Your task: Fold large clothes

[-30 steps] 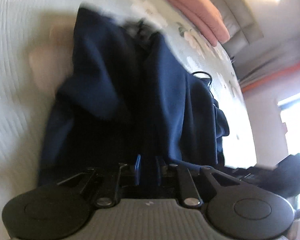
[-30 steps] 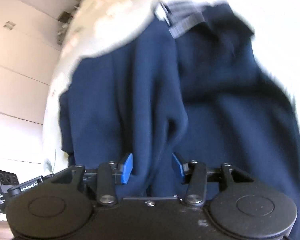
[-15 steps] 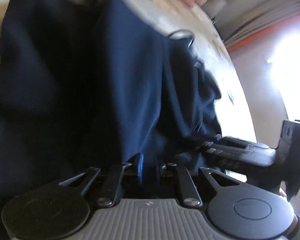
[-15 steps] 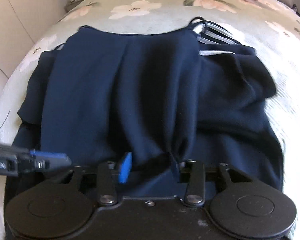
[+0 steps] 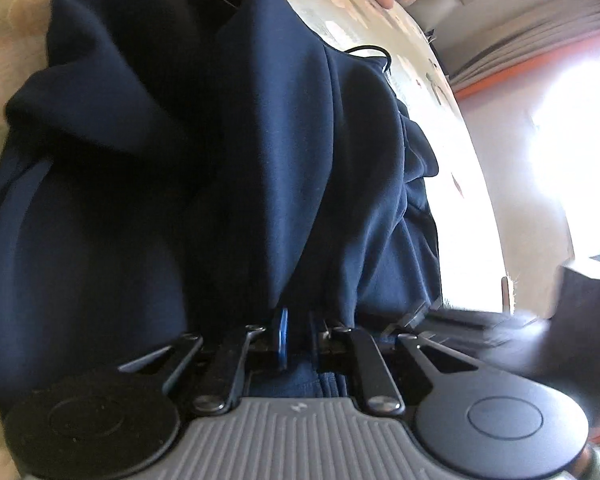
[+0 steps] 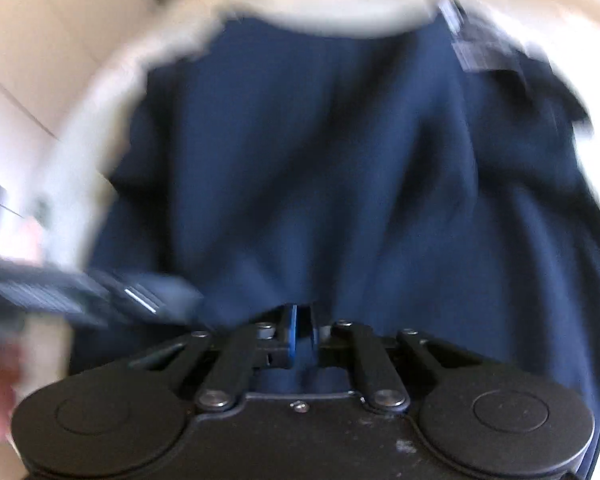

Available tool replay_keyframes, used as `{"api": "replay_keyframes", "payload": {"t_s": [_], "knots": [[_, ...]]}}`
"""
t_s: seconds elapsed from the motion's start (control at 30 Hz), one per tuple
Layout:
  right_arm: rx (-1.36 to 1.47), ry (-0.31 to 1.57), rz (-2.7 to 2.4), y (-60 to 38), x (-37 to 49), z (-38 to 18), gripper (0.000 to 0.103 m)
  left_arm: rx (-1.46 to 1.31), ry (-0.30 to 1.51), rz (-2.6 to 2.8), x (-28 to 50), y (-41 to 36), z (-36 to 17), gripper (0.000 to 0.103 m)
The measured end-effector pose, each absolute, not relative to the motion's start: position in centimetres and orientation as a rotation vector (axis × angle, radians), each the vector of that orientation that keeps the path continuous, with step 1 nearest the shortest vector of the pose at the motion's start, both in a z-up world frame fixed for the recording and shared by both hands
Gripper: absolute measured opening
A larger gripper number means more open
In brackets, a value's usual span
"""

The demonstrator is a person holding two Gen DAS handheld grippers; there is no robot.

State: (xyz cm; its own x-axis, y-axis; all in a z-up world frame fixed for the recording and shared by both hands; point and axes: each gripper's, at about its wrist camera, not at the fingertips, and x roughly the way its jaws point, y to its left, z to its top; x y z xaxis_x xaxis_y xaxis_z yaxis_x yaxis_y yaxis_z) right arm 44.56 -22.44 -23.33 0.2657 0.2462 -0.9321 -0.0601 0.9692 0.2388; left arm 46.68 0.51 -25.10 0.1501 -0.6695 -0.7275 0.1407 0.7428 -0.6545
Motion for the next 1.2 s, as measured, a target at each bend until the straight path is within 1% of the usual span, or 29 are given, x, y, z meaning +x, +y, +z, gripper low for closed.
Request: {"api": "replay_keyframes", "payload": {"t_s": [0.03, 0.07, 0.13, 0.2, 0.23, 0.3, 0.37, 0.4, 0.43, 0.47, 0.53, 0.67, 0.7, 0.73, 0.8, 0.9, 0.97, 1.03, 1.2], "knots": [[0.190, 1.341, 0.177, -23.6, 43.6, -24.3, 0.009, -0.488, 1.295, -0.614, 46.4, 0.8, -24.8, 0.013], [0.243, 1.352, 0.174, -24.9, 42.6, -24.4, 0.008, -0.472, 1.293, -0.608, 46.0, 1.0, -24.5, 0.014], [0.355, 1.331, 0.175, -27.4, 40.7, -23.3, 0.010, -0.424, 1.298, -0.592, 44.9, 1.1, -24.3, 0.015], [0.374, 1.294, 0.155, -29.4, 39.1, -21.6, 0.013, -0.398, 1.308, -0.579, 44.0, 1.4, -23.7, 0.015], [0.369, 1.282, 0.143, -30.2, 38.5, -20.8, 0.016, -0.397, 1.311, -0.574, 43.4, 1.7, -23.3, 0.015], [0.358, 1.266, 0.113, -31.7, 37.5, -20.0, 0.025, -0.400, 1.320, -0.548, 42.2, 2.3, -22.4, 0.016], [0.368, 1.260, 0.083, -32.9, 36.5, -19.2, 0.045, -0.406, 1.329, -0.509, 41.4, 2.5, -21.8, 0.020], [0.375, 1.262, 0.070, -33.5, 36.0, -19.1, 0.050, -0.409, 1.337, -0.489, 40.8, 2.8, -21.6, 0.024], [0.377, 1.269, 0.054, -33.8, 35.8, -19.2, 0.064, -0.409, 1.344, -0.469, 40.3, 2.9, -21.4, 0.029], [0.372, 1.276, 0.034, -34.2, 35.3, -19.6, 0.074, -0.406, 1.354, -0.444, 39.7, 3.0, -21.3, 0.031], [0.370, 1.292, -0.007, -35.4, 33.9, -19.4, 0.075, -0.398, 1.379, -0.395, 38.4, 4.2, -21.5, 0.038], [0.374, 1.347, -0.059, -38.2, 31.2, -19.8, 0.076, -0.439, 1.400, -0.343, 35.5, 6.4, -21.6, 0.040], [0.364, 1.362, -0.066, -38.5, 30.9, -19.9, 0.076, -0.462, 1.408, -0.324, 34.8, 7.0, -21.7, 0.042], [0.351, 1.383, -0.071, -39.0, 30.2, -20.0, 0.076, -0.485, 1.420, -0.303, 34.1, 7.9, -21.9, 0.047], [0.331, 1.418, -0.083, -39.5, 29.1, -20.3, 0.078, -0.518, 1.448, -0.246, 32.4, 9.5, -22.3, 0.053], [0.322, 1.474, -0.081, -40.6, 27.4, -20.9, 0.080, -0.569, 1.478, -0.196, 30.1, 11.5, -22.6, 0.054], [0.328, 1.522, -0.074, -41.2, 26.6, -21.7, 0.080, -0.602, 1.484, -0.181, 28.6, 12.2, -22.9, 0.057], [0.347, 1.559, -0.055, -41.5, 26.0, -22.7, 0.080, -0.629, 1.508, -0.140, 27.1, 13.0, -23.6, 0.063], [0.383, 1.588, -0.085, -42.5, 25.0, -24.5, 0.080, -0.683, 1.543, -0.077, 24.7, 13.7, -25.4, 0.063]]}}
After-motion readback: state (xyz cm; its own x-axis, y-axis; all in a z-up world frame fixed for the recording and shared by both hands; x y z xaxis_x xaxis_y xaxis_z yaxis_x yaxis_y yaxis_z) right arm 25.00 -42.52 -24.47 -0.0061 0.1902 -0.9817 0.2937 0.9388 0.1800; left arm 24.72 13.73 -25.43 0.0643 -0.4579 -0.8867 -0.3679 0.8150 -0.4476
